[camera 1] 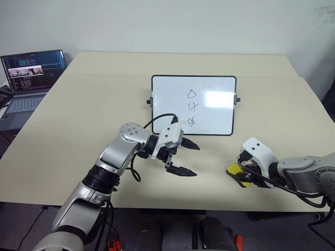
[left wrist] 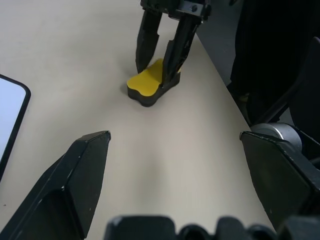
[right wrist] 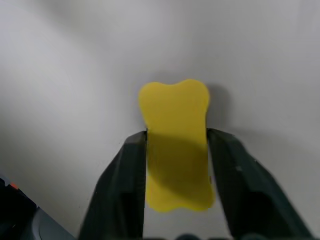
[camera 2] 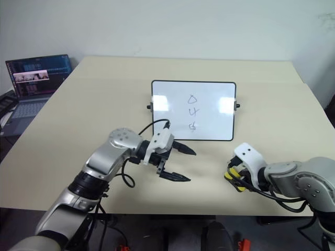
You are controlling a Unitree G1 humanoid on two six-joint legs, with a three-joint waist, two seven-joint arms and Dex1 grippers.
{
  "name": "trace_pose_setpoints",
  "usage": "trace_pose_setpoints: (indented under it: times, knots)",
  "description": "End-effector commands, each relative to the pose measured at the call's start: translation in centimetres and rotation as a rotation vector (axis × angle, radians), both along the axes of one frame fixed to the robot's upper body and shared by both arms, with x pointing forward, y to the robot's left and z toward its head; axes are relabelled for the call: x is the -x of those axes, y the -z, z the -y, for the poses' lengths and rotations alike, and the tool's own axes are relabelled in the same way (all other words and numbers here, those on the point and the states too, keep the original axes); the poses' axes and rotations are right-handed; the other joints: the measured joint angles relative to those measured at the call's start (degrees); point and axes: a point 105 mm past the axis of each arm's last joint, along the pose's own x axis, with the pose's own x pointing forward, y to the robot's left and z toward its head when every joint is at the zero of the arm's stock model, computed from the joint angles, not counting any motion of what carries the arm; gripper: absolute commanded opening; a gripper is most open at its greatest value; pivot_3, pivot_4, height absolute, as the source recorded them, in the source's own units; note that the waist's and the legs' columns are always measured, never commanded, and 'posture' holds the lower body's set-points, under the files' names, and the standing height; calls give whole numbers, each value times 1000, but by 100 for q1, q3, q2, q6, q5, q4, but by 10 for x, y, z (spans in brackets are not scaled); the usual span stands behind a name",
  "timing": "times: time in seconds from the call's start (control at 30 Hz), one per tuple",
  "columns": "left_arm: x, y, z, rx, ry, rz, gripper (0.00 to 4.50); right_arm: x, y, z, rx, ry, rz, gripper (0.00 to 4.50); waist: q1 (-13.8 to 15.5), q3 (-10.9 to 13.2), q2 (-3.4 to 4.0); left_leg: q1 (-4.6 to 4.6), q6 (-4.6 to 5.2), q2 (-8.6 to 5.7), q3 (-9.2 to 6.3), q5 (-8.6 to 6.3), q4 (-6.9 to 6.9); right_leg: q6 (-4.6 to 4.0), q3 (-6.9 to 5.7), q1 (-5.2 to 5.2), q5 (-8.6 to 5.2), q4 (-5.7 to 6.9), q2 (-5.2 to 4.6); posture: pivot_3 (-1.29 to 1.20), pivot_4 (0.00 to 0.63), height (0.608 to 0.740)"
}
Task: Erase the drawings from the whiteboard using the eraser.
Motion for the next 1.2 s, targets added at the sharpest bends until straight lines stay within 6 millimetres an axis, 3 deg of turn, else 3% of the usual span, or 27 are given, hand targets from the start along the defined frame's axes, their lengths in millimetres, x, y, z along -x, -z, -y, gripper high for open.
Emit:
trace_pose_setpoints:
  times: [0.03, 0.83, 1.2]
  knots:
    - [-1, -4, -1, 9, 1, 23, 4500, -2, -2, -1, 13, -5, 9, 941, -2, 0, 0, 0, 0, 0, 0, 0, 0, 0, 0, 0, 0, 0, 0, 0, 150, 740]
    - [-5, -6, -2, 21, -30, 33, 4500, 2, 9, -4, 35, -21, -31, 857, -20, -2, -4, 4, 1, 1, 0, 0, 0, 0, 0, 1, 0, 2, 1, 0, 150, 740]
    - [-5, -7, -1, 23, -42, 38, 4500, -1, 11, -2, 43, -11, -32, 4481, -15, -1, -8, 3, 1, 1, 0, 1, 4, 1, 0, 3, 0, 0, 1, 0, 150, 740]
